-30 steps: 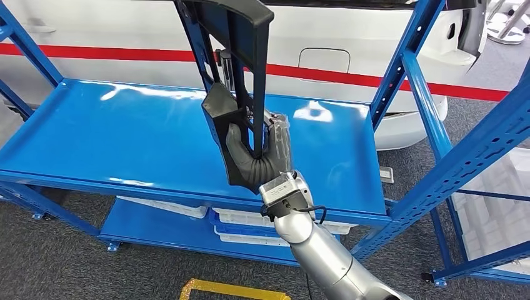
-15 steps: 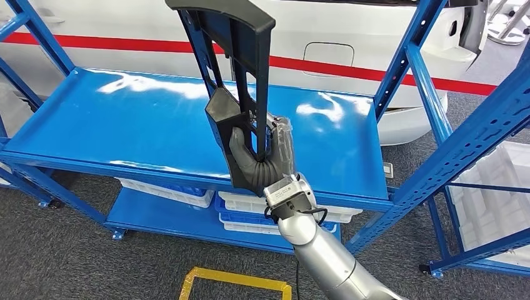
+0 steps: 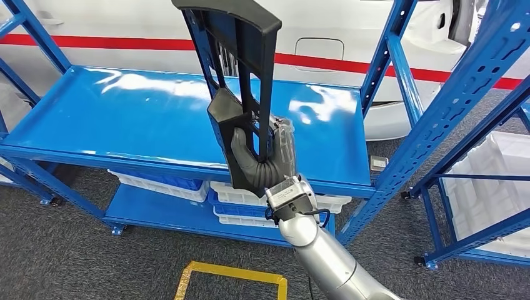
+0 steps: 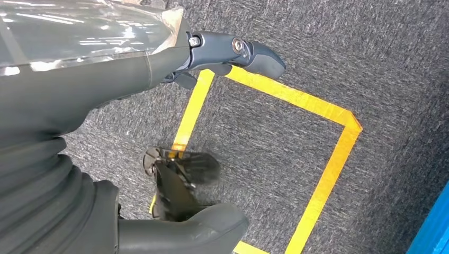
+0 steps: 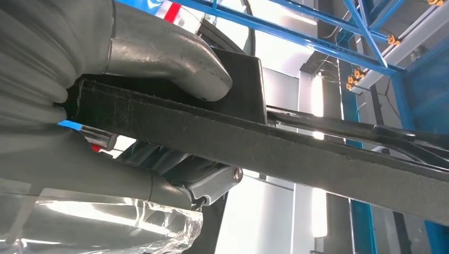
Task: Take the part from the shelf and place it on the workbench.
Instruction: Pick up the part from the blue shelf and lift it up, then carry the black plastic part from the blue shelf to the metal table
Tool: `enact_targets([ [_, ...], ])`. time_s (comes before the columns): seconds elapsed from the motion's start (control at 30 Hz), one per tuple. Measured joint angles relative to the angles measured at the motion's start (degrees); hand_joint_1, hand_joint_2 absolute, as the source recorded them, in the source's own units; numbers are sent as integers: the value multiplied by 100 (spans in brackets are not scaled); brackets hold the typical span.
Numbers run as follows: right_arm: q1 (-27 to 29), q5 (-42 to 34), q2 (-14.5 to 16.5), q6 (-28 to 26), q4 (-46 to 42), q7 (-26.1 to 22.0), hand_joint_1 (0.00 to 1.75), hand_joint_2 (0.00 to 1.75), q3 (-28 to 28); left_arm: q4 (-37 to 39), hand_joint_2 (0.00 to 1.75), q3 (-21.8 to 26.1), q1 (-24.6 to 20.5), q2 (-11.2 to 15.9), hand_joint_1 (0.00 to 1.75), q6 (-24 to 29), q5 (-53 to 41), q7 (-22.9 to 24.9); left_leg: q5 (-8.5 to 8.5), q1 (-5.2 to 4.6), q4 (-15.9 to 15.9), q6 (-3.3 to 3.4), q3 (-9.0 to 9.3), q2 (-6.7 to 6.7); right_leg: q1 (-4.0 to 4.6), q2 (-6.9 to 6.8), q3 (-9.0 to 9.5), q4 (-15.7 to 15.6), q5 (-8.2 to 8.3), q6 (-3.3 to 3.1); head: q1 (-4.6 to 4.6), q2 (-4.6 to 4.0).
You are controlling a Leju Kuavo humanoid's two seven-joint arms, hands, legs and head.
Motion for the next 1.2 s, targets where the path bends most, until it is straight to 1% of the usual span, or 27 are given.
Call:
enact_targets([
  [0.03,-1,2,1,1,-5,-18,175,175,-3,0,175,2,0,4,0,3,2,-1,32,-16,-217,29,125,-8,11,-2,-9,-1,21,29,2,0],
  [0.07,-2,5,2,2,-9,-39,175,175,-6,0,175,4,3,8,0,7,4,-1,31,-35,-296,50,156,-12,16,-4,-22,-3,46,67,3,0],
  [0.13,-2,16,6,3,-15,-75,175,175,-22,0,175,5,9,10,0,13,10,-3,98,-45,-348,124,127,3,22,-8,-55,1,74,145,2,0],
  [0.17,-3,22,8,3,-17,-89,175,175,-34,-1,175,6,7,7,0,15,13,-4,146,-40,-388,171,111,14,28,-10,-106,67,19,161,4,0],
  [0.23,-2,39,6,2,-20,-115,175,175,-58,-1,175,7,3,0,0,23,14,-7,248,-26,-455,261,53,40,36,-13,-319,511,-286,131,17,0],
  [0.3,20,56,-1,2,-20,-143,175,175,-65,0,175,9,7,-2,0,37,14,-7,317,-44,-455,294,-47,52,24,-11,-595,1254,-663,102,23,0],
  [0.33,41,63,-5,3,-20,-155,175,175,-64,0,175,9,10,-3,0,43,14,-7,348,-49,-448,293,-97,57,20,-11,-664,1514,-760,122,22,0],
  [0.37,63,72,-10,5,-20,-164,175,175,-63,0,175,10,13,-3,0,48,14,-7,375,-51,-436,288,-144,60,16,-11,-631,1577,-764,163,22,0],
  [0.4,80,83,-13,8,-20,-173,175,175,-61,0,175,10,16,-5,0,51,14,-7,396,-50,-417,277,-186,60,11,-12,-472,1391,-679,216,22,0],
  [0.43,91,97,-14,11,-21,-179,175,175,-58,0,175,10,19,-8,0,51,14,-9,409,-50,-390,265,-221,59,2,-14,-210,999,-550,264,22,0],
  [0.5,105,127,-13,14,-27,-197,175,175,-54,0,175,13,22,-14,0,52,18,-17,431,-57,-334,224,-283,59,9,-12,281,214,-389,266,19,0],
  [0.53,113,139,-11,15,-33,-209,175,175,-54,0,175,16,22,-15,0,52,20,-21,446,-62,-310,195,-305,59,24,-9,394,4,-356,239,19,0],
  [0.6,138,152,-7,16,-46,-231,175,175,-55,0,175,21,26,-17,0,56,23,-26,492,-68,-295,122,-338,57,56,2,387,-45,-321,179,15,0],
  [0.67,163,160,4,32,-60,-246,175,175,-56,0,175,28,31,-18,0,59,27,-26,452,-51,-237,59,-393,47,-5,1,342,-69,-272,94,11,0],
  [0.7,176,164,14,51,-69,-251,175,175,-56,0,175,31,32,-19,0,60,28,-26,316,-39,-89,28,-463,38,-33,-3,315,-80,-235,34,8,0],
  [0.73,189,169,24,74,-75,-254,175,175,-56,0,175,37,33,-19,0,61,29,-27,112,-23,167,-1,-569,28,-55,-9,283,-88,-197,-22,4,0],
  [0.77,202,176,33,98,-80,-256,175,175,-57,0,175,42,36,-19,0,61,30,-28,-134,-13,527,-34,-702,19,-42,-14,241,-86,-166,-59,0,0],
  [0.8,218,181,38,121,-83,-256,175,175,-57,0,175,49,41,-18,0,61,31,-31,-352,0,926,-65,-840,15,-34,-19,202,-84,-137,-81,-3,0],
  [0.83,234,181,39,145,-84,-259,175,175,-58,0,175,55,47,-16,0,61,31,-34,-475,12,1225,-89,-927,13,-28,-22,167,-81,-110,-86,-3,0],
  [0.87,250,170,39,174,-84,-264,175,175,-60,0,175,60,53,-16,0,61,31,-38,-492,25,1353,-105,-930,14,-25,-23,135,-76,-85,-77,-4,0],
  [0.9,261,150,40,204,-84,-272,175,175,-61,0,175,62,57,-16,0,62,30,-40,-403,39,1252,-112,-818,16,-24,-22,110,-69,-64,-64,-4,0],
  [0.97,268,104,43,254,-90,-288,175,175,-65,0,175,63,56,-13,0,65,27,-42,-103,64,492,-104,-318,16,-27,-18,80,-48,-38,-31,-4,0],
  [1.0,266,91,46,266,-97,-293,175,175,-70,0,175,64,54,-10,0,67,26,-42,1,60,111,-87,-77,9,-19,-17,65,-37,-24,-7,-2,0],
  [1.03,264,83,50,274,-104,-297,175,175,-74,0,175,65,54,-8,0,67,24,-43,55,48,-155,-62,76,0,-10,-18,51,-28,-7,22,1,0],
  [1.07,264,77,55,281,-110,-303,175,175,-76,0,175,65,55,-8,0,68,23,-44,55,28,-275,-35,132,-8,-1,-19,32,-22,14,57,1,0],
  [1.13,268,70,60,290,-118,-315,175,175,-81,0,175,65,58,-5,0,70,21,-44,99,-3,-302,47,86,-8,14,-18,-10,-28,67,144,5,0],
  [1.2,278,74,59,291,-137,-331,175,175,-91,0,175,66,51,-9,0,69,16,-40,191,-1,-360,159,26,17,19,-17,-133,112,-29,181,11,0],
])
